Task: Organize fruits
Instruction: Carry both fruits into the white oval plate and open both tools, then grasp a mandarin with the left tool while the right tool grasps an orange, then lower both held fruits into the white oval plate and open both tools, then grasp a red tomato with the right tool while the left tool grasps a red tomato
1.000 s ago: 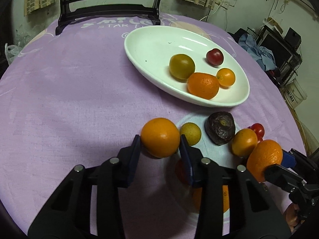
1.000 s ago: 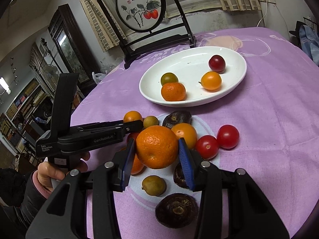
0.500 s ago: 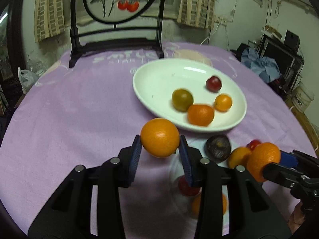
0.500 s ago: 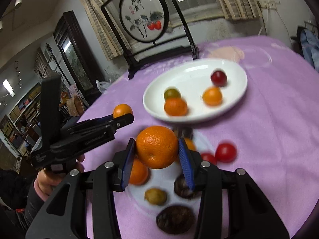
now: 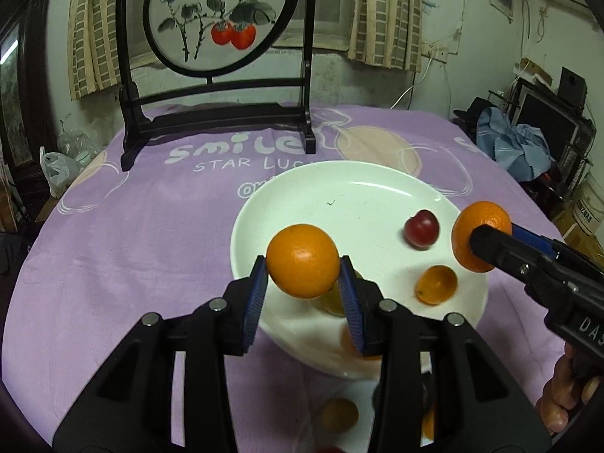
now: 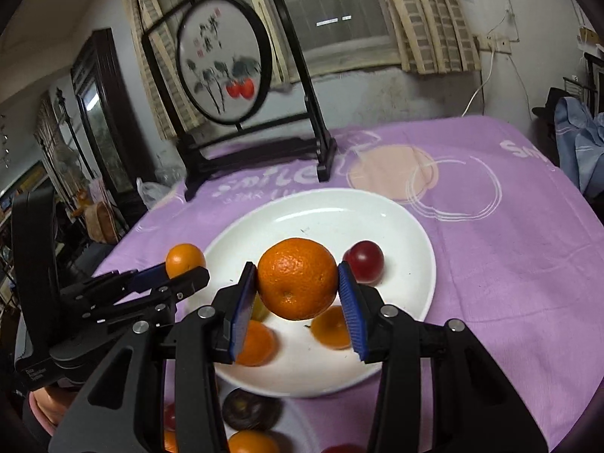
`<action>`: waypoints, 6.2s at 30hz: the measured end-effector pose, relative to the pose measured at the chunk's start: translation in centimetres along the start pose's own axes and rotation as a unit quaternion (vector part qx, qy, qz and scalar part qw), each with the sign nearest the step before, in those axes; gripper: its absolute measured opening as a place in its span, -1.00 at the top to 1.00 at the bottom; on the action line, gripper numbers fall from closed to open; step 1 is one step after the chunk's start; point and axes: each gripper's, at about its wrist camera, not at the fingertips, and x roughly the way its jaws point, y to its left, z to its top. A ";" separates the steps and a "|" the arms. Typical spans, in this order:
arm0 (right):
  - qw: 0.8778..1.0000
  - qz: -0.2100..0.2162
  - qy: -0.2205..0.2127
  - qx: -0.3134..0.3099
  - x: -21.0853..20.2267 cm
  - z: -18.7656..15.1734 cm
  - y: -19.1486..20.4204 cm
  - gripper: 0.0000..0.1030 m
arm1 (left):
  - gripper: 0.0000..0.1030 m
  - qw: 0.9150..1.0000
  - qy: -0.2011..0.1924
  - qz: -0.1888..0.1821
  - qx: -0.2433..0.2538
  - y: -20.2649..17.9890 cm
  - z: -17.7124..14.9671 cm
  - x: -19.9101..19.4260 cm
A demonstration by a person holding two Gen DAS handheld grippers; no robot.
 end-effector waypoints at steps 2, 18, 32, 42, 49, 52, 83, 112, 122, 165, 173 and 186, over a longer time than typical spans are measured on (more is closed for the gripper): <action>1.000 -0.003 0.013 -0.006 0.8 -0.1 -0.2 0.14 | 0.25 1.000 0.011 0.008 0.002 0.0 0.1 1.1; 0.999 0.016 -0.005 -0.041 -5.9 -2.8 0.9 -0.27 | -0.75 0.999 -0.022 0.023 -0.038 3.9 -2.6 -5.5; 0.968 0.022 0.117 -0.219 -3.1 -9.4 6.9 -0.26 | -0.80 0.998 0.018 0.037 -0.056 6.0 -6.5 -6.5; 0.962 0.011 0.139 -0.234 -2.1 -10.4 7.0 -0.08 | -0.80 0.996 0.018 0.032 -0.084 7.3 -6.5 -6.9; 0.965 0.002 0.142 -0.220 -1.8 -10.2 6.2 0.26 | -0.80 0.996 0.018 0.033 -0.082 7.3 -6.5 -7.0; 0.972 0.019 0.139 -0.188 -2.1 -9.5 5.3 0.27 | -0.80 0.996 0.021 0.034 -0.078 7.3 -6.5 -7.0; 0.989 0.055 0.111 -0.076 -3.4 -7.4 2.3 0.27 | 0.05 0.967 0.130 -0.185 0.121 -0.4 -12.5 -6.8; 0.999 0.034 0.002 -0.023 -4.4 -3.5 0.4 0.27 | 0.16 0.987 0.016 -0.162 -0.009 1.8 -3.5 -5.9; 0.998 0.004 0.043 -0.043 0.7 -2.1 0.6 0.26 | 0.16 0.998 0.046 -0.053 -0.008 0.7 -0.1 1.2; 0.991 -0.012 0.131 0.019 -6.0 -9.8 -3.9 0.18 | -0.82 0.997 0.027 0.034 -0.066 6.2 -5.9 -5.5; 0.990 0.014 0.142 0.010 -5.0 -9.8 -2.9 0.20 | -0.82 0.997 0.026 0.031 -0.060 5.9 -5.8 -5.7; 0.969 0.111 0.176 0.132 -3.3 -9.6 -5.4 0.43 | -0.82 0.996 0.020 0.029 -0.083 7.2 -5.8 -6.4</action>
